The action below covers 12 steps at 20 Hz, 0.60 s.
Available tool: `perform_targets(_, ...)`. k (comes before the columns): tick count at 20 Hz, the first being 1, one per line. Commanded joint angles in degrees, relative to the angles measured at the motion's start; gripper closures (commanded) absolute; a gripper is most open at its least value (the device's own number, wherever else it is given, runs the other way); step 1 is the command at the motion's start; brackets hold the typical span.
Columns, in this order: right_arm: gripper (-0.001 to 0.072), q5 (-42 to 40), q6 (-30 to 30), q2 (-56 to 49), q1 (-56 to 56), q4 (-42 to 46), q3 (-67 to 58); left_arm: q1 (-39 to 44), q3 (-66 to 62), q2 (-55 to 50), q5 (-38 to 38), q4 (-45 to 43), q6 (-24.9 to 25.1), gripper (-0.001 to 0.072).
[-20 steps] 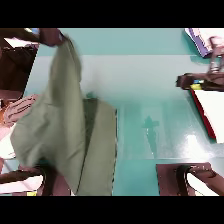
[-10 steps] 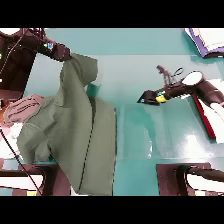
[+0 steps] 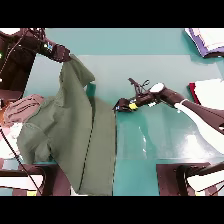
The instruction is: Fold the shirts.
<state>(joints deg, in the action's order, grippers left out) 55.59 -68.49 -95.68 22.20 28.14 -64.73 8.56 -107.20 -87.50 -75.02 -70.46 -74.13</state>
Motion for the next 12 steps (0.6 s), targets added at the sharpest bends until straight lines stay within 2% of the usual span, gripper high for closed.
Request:
perform_targets(1,0.0286,-4.81,0.55,-2.47,3.41,-1.44,-2.82,-0.02,-0.07,-0.04,-0.07,-0.02,0.02,0.0679)
perform_targets(2,0.0303,-4.92,0.52,-2.95,3.69,-1.42,-3.23,-0.02,-0.07,-0.07,-0.11,-0.02,0.02,0.0679)
perform_targets(3,0.0411,-4.83,0.52,-3.37,3.76,-1.44,-3.39,-0.02,-0.07,-0.04,-0.2,-0.02,0.0,0.068)
perform_targets(4,0.0432,-4.94,0.55,-3.52,3.76,-1.31,-3.34,-0.02,-0.07,-0.04,-0.42,-0.02,0.02,0.068)
perform_targets(6,0.0693,-5.01,0.63,-3.54,3.56,-1.03,-3.37,-0.02,-0.07,-0.04,-0.61,-0.02,0.02,0.068)
perform_targets(9,0.0697,-4.22,0.61,-1.42,0.96,1.86,-3.43,-0.02,-0.07,-0.04,-1.36,-0.02,0.0,0.068)
perform_targets(12,0.0698,-0.7,-2.29,6.69,-7.69,13.07,-3.43,-0.02,-0.07,-0.04,-2.14,0.0,-0.17,0.068)
